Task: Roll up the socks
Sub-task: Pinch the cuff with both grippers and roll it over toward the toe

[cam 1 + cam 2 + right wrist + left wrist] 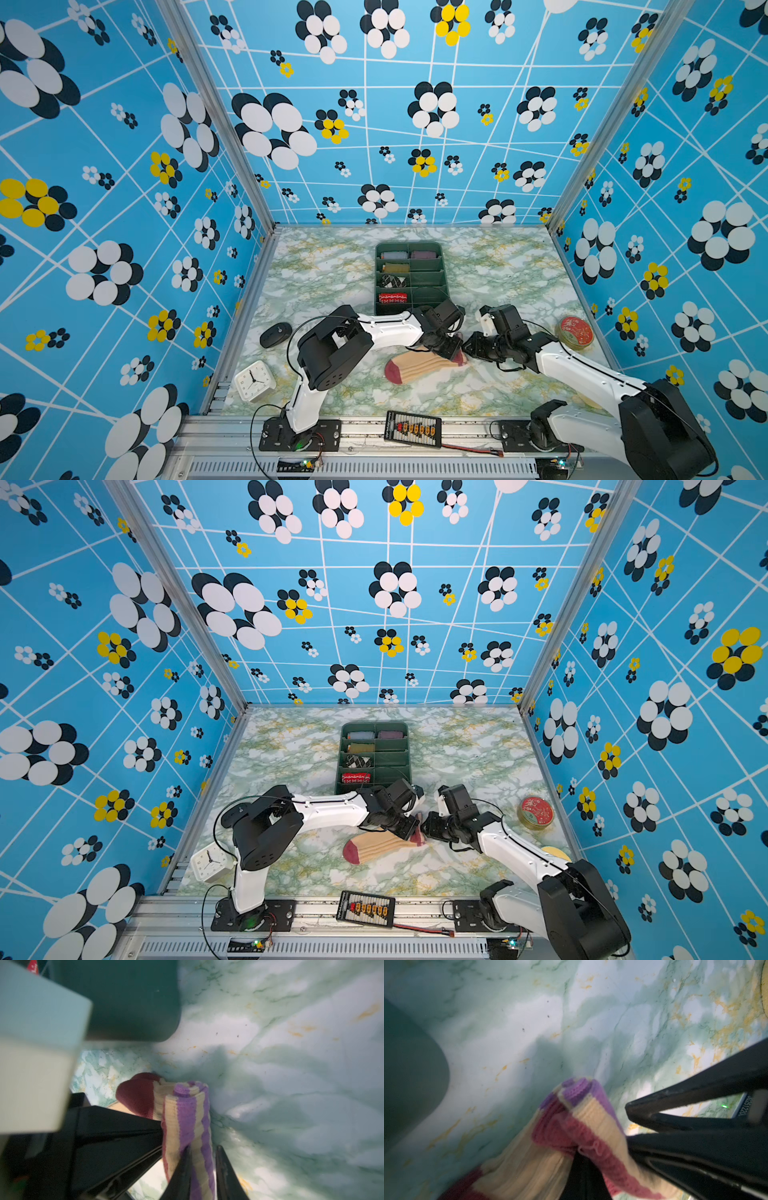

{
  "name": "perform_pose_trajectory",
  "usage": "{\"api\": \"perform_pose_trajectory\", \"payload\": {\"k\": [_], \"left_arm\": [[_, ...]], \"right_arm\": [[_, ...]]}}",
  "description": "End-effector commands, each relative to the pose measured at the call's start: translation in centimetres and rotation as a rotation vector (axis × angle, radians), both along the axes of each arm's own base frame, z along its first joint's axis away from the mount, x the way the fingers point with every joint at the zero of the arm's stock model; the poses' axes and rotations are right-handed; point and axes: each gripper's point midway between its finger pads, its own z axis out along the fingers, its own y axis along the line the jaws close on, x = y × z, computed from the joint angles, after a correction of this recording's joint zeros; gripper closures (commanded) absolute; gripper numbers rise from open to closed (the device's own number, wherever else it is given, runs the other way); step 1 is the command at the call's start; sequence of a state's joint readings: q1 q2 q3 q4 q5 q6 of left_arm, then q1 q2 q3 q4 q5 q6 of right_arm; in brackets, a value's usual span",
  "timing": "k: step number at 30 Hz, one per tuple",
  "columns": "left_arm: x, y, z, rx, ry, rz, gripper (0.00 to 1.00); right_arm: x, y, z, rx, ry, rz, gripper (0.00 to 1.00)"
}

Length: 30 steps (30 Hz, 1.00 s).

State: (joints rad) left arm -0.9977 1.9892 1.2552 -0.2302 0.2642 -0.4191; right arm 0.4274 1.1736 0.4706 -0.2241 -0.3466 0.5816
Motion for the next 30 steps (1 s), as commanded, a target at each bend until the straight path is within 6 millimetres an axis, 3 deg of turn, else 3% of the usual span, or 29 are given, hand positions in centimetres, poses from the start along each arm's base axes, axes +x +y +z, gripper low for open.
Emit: {"api": "perform_pose_trajectory", "payload": {"k": [1,10,18,25,29,30], "left_arm": [[-0.6,2.0,-0.6,0.042,0.04,0.023,1.0],[-0.6,2.6,0.5,0.015,0.043,0.036,1.0],[-0.7,2.4,0.0,0.012,0.056,0.031,0.99],[-0.2,3.1,2.3,0.01,0.015,0.037,0.97],[-0.1,3.4,2.5,0.02,0.01,0.035,0.96],[-0.1,3.3,3.6,0.001,-0.004,0.033,0.96]], "right_arm": [[-0.1,0.5,0.2,0.032,-0.005,0.028,0.71],[0.1,0.8,0.3,0.042,-0.003,0.034,0.67],[0.0,1.4,0.4,0.059,0.001,0.051,0.67],[0.0,1.7,0.6,0.057,-0.001,0.062,0.67],[0.1,1.8,0.8,0.054,-0.007,0.066,0.67],[0.1,1.8,0.8,0.052,-0.009,0.066,0.67]]}}
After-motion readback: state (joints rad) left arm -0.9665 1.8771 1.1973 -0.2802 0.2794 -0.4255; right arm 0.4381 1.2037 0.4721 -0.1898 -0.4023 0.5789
